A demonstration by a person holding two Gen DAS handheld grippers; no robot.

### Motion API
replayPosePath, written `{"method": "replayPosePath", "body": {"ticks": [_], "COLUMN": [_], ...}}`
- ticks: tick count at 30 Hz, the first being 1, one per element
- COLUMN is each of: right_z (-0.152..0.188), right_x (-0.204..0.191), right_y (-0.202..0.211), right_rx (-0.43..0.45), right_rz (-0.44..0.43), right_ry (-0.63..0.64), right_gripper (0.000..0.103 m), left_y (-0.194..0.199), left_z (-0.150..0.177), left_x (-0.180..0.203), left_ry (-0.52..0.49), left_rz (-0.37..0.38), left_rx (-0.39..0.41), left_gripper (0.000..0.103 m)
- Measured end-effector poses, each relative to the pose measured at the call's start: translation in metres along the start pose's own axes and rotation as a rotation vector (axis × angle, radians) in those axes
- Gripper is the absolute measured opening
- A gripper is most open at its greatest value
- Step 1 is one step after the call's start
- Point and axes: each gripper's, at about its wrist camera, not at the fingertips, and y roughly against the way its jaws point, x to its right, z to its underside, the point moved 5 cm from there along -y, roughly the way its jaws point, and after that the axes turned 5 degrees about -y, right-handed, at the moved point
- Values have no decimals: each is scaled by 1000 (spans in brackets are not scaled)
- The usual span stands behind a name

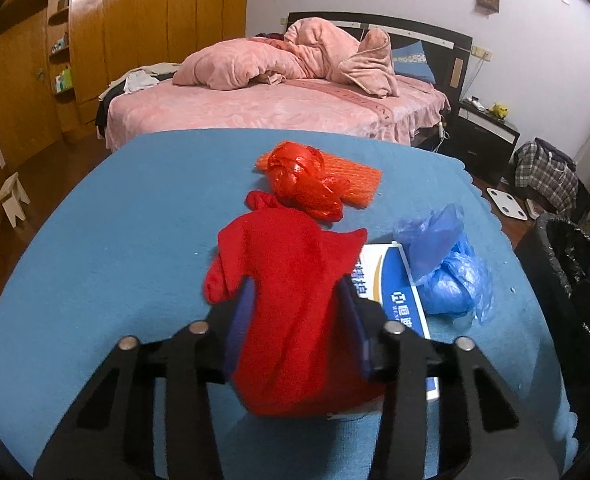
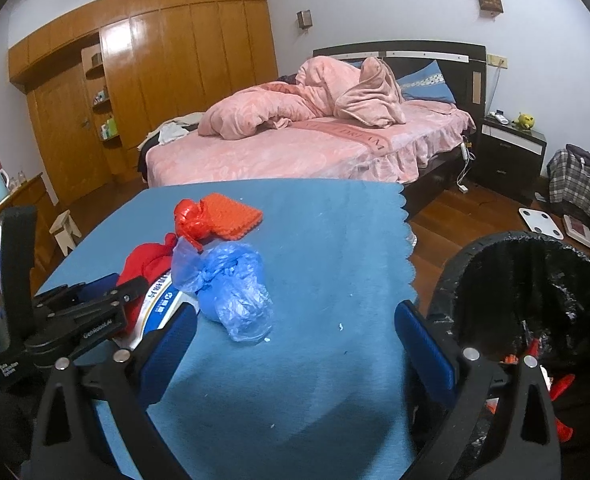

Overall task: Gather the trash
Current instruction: 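Return both tools to the table and close the left tool on the red cloth, then grasp the blue plastic bag with the right tool while the left tool holds the red cloth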

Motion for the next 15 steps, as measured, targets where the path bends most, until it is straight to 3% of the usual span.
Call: {"method": "replayPosePath", "body": {"ticks": [3,8,15], "right_z": [3,8,9], "right_x": [-3,-7,-9], "right_y": [-3,-6,-7], "right_rx": [-9,-20,-26], "right_rz": [-3,-6,-7], "right_ry": [4,15,19], "right_gripper": [97,97,97], "left_y": [0,5,18], "left_z": [0,-1,0], "left_x": [2,-8,-29], "left_ry": [-4,45,61], "left_rz": [6,14,-49], "left_rx": [5,20,36], "left_gripper": [18,6,5]}}
